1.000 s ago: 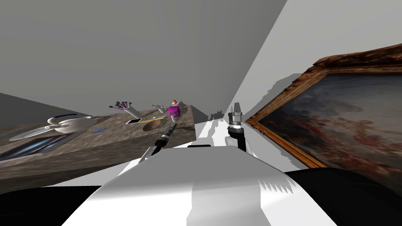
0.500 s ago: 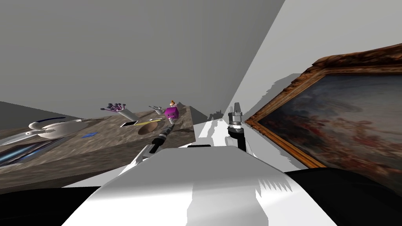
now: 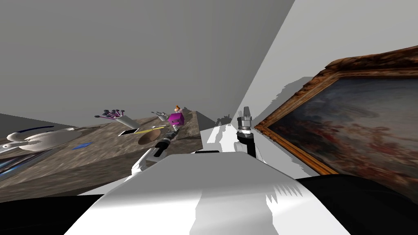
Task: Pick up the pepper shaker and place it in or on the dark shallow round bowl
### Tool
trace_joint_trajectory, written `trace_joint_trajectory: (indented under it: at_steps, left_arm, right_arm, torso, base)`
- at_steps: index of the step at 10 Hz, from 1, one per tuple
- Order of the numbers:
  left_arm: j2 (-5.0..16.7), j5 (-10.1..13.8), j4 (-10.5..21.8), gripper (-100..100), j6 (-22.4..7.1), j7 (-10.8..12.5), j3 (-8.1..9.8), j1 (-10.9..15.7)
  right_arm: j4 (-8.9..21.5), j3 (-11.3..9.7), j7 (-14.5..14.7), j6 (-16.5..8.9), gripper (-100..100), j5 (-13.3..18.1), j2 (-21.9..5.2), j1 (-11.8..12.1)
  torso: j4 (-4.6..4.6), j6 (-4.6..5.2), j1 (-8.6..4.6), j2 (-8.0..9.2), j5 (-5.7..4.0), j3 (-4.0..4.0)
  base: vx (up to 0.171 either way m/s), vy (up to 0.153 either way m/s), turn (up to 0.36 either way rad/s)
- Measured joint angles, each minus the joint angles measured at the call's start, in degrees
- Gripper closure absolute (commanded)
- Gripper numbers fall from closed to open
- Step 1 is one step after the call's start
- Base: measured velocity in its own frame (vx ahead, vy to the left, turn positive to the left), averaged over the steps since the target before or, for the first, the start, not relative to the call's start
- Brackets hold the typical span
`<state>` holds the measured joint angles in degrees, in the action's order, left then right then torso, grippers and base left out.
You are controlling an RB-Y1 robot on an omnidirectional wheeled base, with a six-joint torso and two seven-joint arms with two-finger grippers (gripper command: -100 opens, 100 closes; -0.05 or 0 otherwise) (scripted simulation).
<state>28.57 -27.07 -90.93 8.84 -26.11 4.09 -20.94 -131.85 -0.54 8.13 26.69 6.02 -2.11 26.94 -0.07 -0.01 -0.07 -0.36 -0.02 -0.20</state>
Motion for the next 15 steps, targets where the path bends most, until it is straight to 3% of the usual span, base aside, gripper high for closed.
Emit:
trace_joint_trajectory:
  at_steps: [1,2,3,7,9,15]
  left_arm:
    - [0.1,-0.1,-0.1,0,-0.3,-0.1,0.02,0.0]
    - [0.1,-0.1,-0.1,-100,-0.3,-0.1,0.01,0.0]
    - [0.1,-0.1,-0.1,100,-0.3,-0.1,0.01,0.0]
    - [0.1,-0.1,-0.1,100,-0.3,-0.1,0.01,0.0]
    - [0.1,-0.1,-0.1,-100,-0.3,-0.1,0.01,0.0]
    - [-1.2,3.7,-5.0,-100,-2.6,-1.6,6.18,-6.1]
  right_arm:
    - [0.0,0.0,0.0,0.0,0,0.0,0.0,0.0]
    - [0.0,0.0,0.0,0.0,0,0.0,0.0,0.0]
    - [0.0,0.0,0.0,0.0,0,0.0,0.0,0.0]
    - [0.0,0.0,0.0,0.0,0,0.0,0.0,0.0]
    - [0.0,0.0,0.0,0.0,0,0.0,0.0,0.0]
    - [0.0,0.0,0.0,0.0,0,0.0,0.0,0.0]
  torso:
    - [0.02,-0.01,0.03,0.14,0.01,0.07]
    - [0.05,-0.01,0.05,0.27,0.01,0.15]
    - [0.06,-0.01,0.06,0.33,0.02,0.18]
    - [0.07,-0.01,0.06,0.37,0.02,0.21]
    - [0.08,-0.01,0.06,0.37,0.02,0.21]
    - [0.14,-0.01,-0.23,0.67,-0.05,0.38]
  base:
    - [0.008,-0.001,0.001]
    - [0.000,0.000,0.000]
    - [0.000,0.000,0.000]
    - [0.000,0.000,0.000]
    - [-0.029,-0.003,-0.002]
    - [-0.077,-0.054,-0.046]
